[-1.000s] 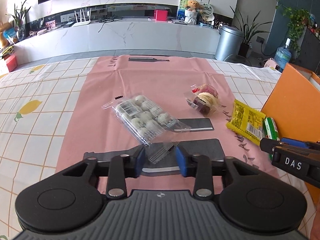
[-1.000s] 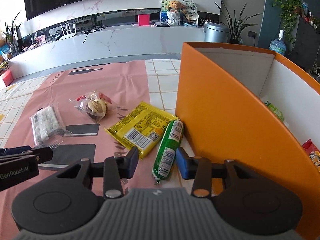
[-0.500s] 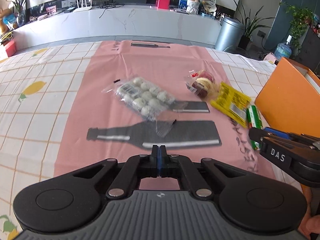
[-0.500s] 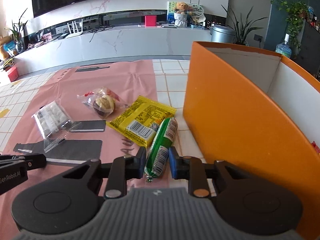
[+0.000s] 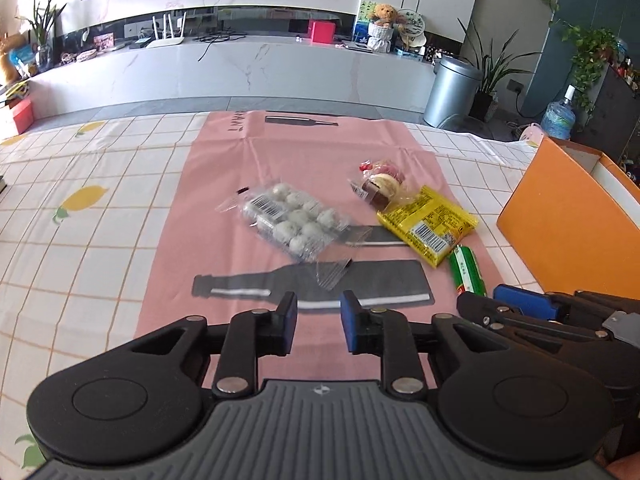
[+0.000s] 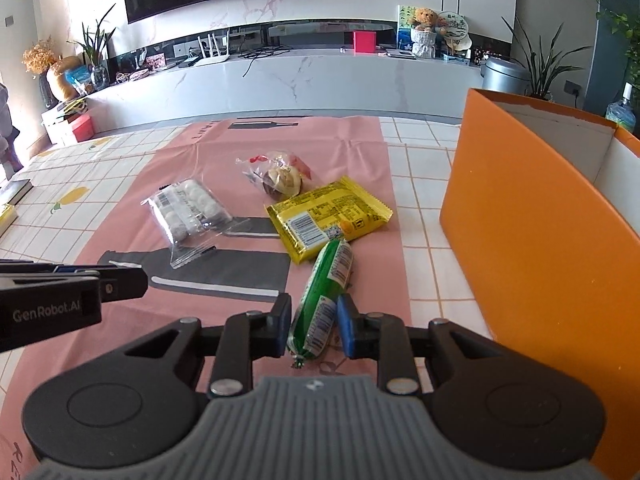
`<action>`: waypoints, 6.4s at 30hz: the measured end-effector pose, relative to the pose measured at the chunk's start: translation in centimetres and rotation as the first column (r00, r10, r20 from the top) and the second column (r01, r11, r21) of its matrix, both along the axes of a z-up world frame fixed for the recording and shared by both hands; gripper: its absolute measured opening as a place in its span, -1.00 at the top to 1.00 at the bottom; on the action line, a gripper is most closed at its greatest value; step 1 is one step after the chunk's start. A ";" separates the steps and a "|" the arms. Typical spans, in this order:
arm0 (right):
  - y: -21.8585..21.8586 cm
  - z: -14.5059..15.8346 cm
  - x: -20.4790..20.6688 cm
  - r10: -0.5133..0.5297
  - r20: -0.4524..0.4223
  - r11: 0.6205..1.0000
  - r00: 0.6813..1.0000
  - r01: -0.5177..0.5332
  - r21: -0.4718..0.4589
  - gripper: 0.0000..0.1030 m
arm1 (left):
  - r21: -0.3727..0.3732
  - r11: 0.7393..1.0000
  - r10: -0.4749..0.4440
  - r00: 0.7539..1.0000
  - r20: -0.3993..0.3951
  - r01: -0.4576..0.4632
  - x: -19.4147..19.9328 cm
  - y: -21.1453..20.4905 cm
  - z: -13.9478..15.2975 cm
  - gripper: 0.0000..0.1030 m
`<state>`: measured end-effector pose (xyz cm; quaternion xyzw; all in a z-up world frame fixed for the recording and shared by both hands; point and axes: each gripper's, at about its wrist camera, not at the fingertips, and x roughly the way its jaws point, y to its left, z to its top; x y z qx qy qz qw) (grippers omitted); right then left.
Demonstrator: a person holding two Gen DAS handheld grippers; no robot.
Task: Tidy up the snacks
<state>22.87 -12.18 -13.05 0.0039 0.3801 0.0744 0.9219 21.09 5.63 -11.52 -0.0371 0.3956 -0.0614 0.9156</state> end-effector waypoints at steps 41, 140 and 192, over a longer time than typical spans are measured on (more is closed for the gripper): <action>-1.2 -0.8 0.7 0.026 -0.116 0.992 0.993 -0.011 0.128 0.58 | -0.076 0.997 -0.025 0.990 -0.137 0.014 -1.9 -0.2 -0.1 1.00; -3.8 8.7 -6.9 0.207 -0.154 0.978 0.966 -0.205 0.032 0.60 | -0.148 0.987 0.059 0.997 -0.053 -0.066 -7.9 -2.2 7.8 -0.25; -26.4 5.4 -0.1 0.225 -0.390 0.974 0.893 -0.205 0.093 0.60 | 0.176 0.737 -0.585 0.747 -0.318 0.652 3.6 -30.3 5.9 -0.25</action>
